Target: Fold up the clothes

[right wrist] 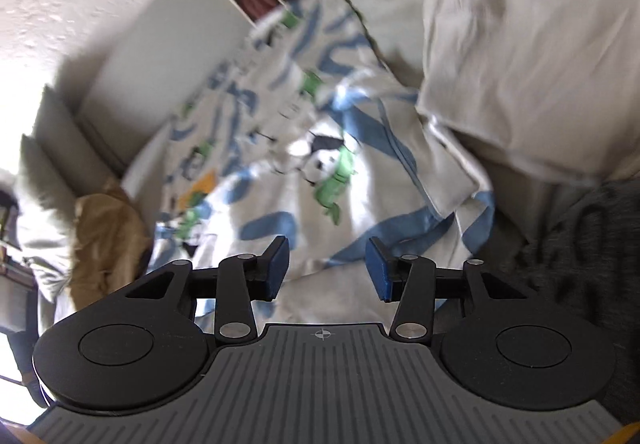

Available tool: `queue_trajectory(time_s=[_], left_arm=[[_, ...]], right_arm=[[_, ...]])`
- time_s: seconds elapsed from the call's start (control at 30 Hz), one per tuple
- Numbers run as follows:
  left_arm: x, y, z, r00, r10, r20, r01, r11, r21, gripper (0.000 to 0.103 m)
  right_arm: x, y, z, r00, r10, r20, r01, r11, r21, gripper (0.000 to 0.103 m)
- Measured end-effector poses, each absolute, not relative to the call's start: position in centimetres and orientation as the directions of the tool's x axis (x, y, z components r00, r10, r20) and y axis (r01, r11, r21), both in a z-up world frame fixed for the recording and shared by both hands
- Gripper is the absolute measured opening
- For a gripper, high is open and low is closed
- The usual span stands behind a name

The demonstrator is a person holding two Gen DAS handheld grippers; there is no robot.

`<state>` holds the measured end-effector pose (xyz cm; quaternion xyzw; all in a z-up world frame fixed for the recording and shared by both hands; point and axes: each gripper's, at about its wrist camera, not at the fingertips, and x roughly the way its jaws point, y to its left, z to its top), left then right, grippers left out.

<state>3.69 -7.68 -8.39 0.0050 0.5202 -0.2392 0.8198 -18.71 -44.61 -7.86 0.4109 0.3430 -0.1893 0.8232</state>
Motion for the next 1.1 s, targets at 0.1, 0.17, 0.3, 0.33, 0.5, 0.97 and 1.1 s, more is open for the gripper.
queue_trajectory(time_s=[0.1,0.17,0.3,0.33,0.5,0.97,1.1], left_arm=[[2.5,-6.8,-6.1,0.371,-0.444,-0.816,0.433,0.860,-0.271,0.052],[2.1,-6.4,-4.7,0.403,-0.481,-0.779,0.443,0.847,-0.294,0.055],[1.8,-6.2,-2.4,0.464,-0.534,-0.707,0.462,0.827,-0.321,0.058],[1.7,-6.2,-2.1,0.475,-0.540,-0.694,0.466,0.824,-0.322,0.060],[1.5,-6.6,-1.5,0.492,-0.543,-0.681,0.471,0.824,-0.316,0.061],[2.7,-7.4,-0.6,0.507,-0.575,-0.642,0.460,0.810,-0.363,0.062],[3.9,-8.2,1.3,0.542,-0.592,-0.597,0.486,0.800,-0.353,0.063]], right_arm=[[-20.6,-43.8,-4.1,0.722,-0.061,-0.690,0.556,0.646,0.524,0.051],[-21.2,-43.7,-1.8,0.751,-0.071,-0.657,0.523,0.670,0.526,0.051],[-21.8,-43.2,2.4,0.801,-0.109,-0.589,0.472,0.719,0.510,0.052],[-21.9,-42.9,3.2,0.810,-0.118,-0.574,0.462,0.731,0.502,0.052],[-22.0,-41.8,5.6,0.833,-0.142,-0.535,0.431,0.772,0.467,0.053],[-20.9,-41.5,7.9,0.848,-0.164,-0.504,0.415,0.797,0.439,0.053],[-19.8,-41.6,9.5,0.863,-0.162,-0.479,0.389,0.818,0.424,0.054]])
